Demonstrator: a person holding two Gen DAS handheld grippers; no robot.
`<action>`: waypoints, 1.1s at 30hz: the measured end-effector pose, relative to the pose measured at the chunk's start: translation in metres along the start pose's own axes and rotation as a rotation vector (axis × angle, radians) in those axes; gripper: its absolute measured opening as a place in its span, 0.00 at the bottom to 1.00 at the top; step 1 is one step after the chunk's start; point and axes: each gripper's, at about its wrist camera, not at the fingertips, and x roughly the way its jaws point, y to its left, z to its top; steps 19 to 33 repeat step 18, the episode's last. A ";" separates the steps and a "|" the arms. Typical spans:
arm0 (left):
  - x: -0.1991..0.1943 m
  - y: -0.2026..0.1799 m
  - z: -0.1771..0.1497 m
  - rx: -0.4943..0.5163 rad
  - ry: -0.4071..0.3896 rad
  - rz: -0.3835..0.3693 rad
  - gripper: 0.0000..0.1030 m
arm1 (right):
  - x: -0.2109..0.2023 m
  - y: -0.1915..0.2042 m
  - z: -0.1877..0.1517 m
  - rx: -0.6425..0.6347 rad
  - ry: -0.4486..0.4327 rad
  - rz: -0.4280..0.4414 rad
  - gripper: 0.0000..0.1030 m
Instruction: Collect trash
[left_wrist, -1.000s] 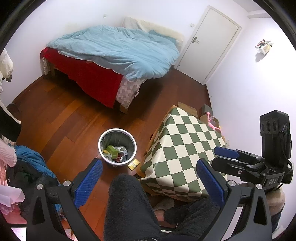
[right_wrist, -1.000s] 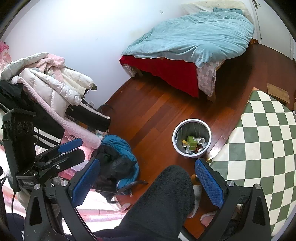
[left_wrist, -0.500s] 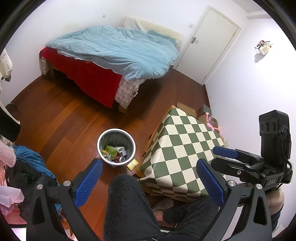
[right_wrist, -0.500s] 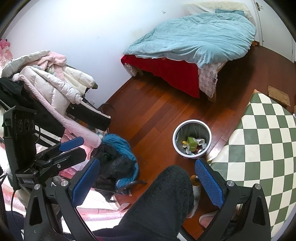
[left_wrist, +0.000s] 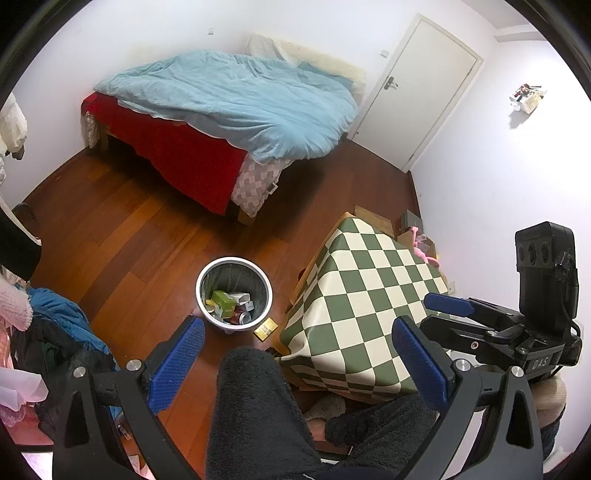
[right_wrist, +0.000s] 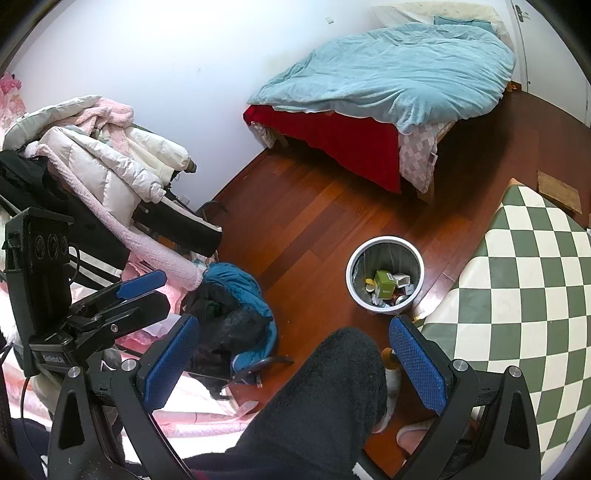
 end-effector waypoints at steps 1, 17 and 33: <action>0.000 0.000 0.000 0.001 0.000 0.002 1.00 | 0.000 0.000 0.000 -0.001 0.000 0.000 1.00; -0.002 0.002 -0.001 -0.002 -0.006 -0.003 1.00 | 0.001 0.002 0.000 -0.011 0.006 -0.002 1.00; -0.003 0.002 -0.001 -0.004 -0.007 -0.005 1.00 | 0.001 0.002 0.000 -0.012 0.006 -0.003 1.00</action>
